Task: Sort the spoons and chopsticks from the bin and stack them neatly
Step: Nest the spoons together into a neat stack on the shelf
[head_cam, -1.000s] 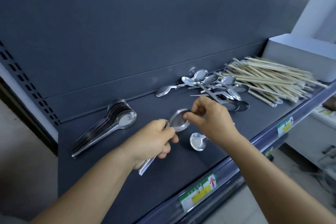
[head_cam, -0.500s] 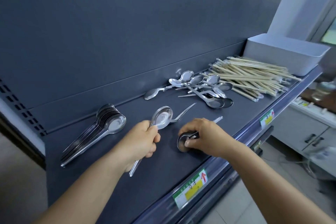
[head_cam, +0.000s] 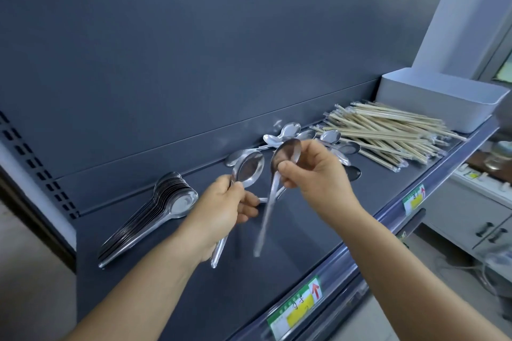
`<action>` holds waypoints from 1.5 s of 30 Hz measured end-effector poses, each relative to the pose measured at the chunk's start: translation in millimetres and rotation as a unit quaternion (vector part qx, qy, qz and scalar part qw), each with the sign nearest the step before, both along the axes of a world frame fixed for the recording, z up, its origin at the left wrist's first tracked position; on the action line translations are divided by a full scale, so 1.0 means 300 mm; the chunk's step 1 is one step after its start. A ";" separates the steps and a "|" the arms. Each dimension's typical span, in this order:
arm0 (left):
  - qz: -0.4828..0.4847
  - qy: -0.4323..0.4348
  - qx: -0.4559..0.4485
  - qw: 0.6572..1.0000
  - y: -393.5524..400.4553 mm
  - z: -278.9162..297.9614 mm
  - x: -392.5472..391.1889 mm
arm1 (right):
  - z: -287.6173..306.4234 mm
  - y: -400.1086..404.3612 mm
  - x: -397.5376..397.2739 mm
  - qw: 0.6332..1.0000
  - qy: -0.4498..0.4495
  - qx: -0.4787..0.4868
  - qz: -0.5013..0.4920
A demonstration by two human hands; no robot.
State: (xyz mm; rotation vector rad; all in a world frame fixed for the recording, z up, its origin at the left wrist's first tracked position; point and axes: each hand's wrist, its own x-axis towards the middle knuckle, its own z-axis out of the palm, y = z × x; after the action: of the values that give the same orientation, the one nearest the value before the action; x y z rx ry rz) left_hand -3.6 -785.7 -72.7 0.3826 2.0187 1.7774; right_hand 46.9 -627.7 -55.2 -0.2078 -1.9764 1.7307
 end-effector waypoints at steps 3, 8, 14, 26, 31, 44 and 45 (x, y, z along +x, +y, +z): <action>-0.029 -0.021 0.011 0.999 0.016 0.008 0.020 | -0.052 -0.028 -0.014 0.997 -0.055 -0.049 -0.004; -0.045 -0.013 -0.016 0.999 0.022 -0.011 0.037 | -0.123 -0.042 -0.034 0.977 -0.181 0.105 -0.045; 0.019 -0.025 -0.048 0.998 -0.009 -0.030 0.000 | -0.149 0.002 -0.059 0.955 -0.182 0.234 -0.030; 0.045 -0.035 -0.055 0.997 -0.054 -0.056 -0.048 | -0.207 0.025 -0.117 0.826 -0.189 0.531 0.014; 0.072 -0.013 -0.040 0.997 -0.040 -0.055 -0.065 | -0.138 0.026 -0.122 0.936 -0.119 0.330 -0.027; -0.001 -0.052 0.035 0.998 0.065 -0.025 -0.018 | -0.130 -0.037 -0.102 0.982 -0.183 0.037 -0.019; 0.001 -0.051 0.030 0.998 0.064 -0.024 -0.014 | -0.132 -0.036 -0.101 0.980 -0.191 0.054 -0.017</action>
State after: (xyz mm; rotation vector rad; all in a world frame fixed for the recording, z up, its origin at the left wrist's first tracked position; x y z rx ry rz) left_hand -7.8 -766.6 -79.9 0.3027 1.9005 1.8247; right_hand 16.5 -638.7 -94.8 -0.5693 -2.3131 1.6479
